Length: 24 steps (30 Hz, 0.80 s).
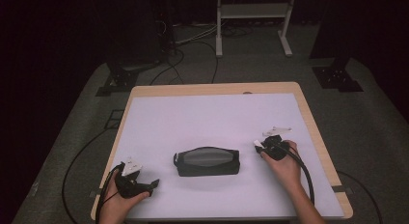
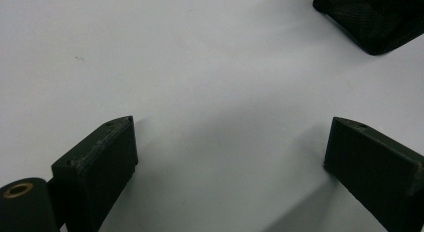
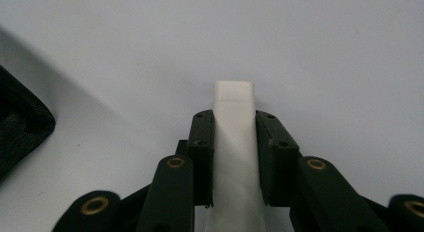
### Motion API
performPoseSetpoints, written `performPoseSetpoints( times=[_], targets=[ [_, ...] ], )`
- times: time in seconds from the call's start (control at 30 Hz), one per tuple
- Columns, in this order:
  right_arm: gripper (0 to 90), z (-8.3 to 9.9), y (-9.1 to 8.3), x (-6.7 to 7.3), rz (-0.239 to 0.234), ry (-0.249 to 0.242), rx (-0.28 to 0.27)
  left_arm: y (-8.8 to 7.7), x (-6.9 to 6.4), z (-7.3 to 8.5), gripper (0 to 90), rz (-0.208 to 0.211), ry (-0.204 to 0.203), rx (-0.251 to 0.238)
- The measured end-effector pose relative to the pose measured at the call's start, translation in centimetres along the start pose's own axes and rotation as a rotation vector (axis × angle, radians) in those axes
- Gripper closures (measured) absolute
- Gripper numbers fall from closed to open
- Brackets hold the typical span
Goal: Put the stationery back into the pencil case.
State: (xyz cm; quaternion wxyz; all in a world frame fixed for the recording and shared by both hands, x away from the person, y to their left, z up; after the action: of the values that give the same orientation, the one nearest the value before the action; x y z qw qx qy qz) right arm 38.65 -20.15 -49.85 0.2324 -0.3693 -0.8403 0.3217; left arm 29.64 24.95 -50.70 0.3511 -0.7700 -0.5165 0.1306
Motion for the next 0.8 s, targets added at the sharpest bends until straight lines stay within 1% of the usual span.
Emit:
performPoseSetpoints(
  times=[0.03,0.2,0.37,0.53,0.63,0.8],
  targets=[
    [70.2,0.0,0.0,-0.1,-0.007,0.000,-0.001,0.0,0.0,0.0,5.8,0.000,0.000,0.000],
    [70.3,0.0,-0.1,-0.1,-0.011,0.002,-0.004,0.0,0.0,0.0,5.8,0.000,0.000,0.001],
    [70.3,-0.2,-0.7,-0.1,-0.021,0.000,-0.022,0.0,0.0,0.0,5.8,0.000,0.000,0.000],
    [70.3,-0.3,-1.2,-0.1,-0.047,0.013,-0.041,0.0,0.0,0.0,5.8,0.000,0.000,0.000],
    [70.3,-0.3,-1.4,-0.1,-0.054,0.013,-0.044,0.0,0.0,0.0,5.8,0.000,0.000,0.000],
    [70.3,-0.5,-1.8,0.2,-0.080,0.012,-0.052,0.0,0.0,0.0,5.8,0.000,0.000,0.000]
  ],
)
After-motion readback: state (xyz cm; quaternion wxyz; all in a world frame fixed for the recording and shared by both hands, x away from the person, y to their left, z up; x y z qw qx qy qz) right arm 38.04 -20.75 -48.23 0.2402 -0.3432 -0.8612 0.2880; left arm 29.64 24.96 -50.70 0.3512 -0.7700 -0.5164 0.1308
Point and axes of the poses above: each handheld gripper's, and its own axes: y roughly forward along the jaws, z roughly out of its underside, x roughly to its left, the point moved 4 cm from there along y, roughly forward along the jaws, and after that the axes turned 12 degrees about -z, right-handed, at the moved point
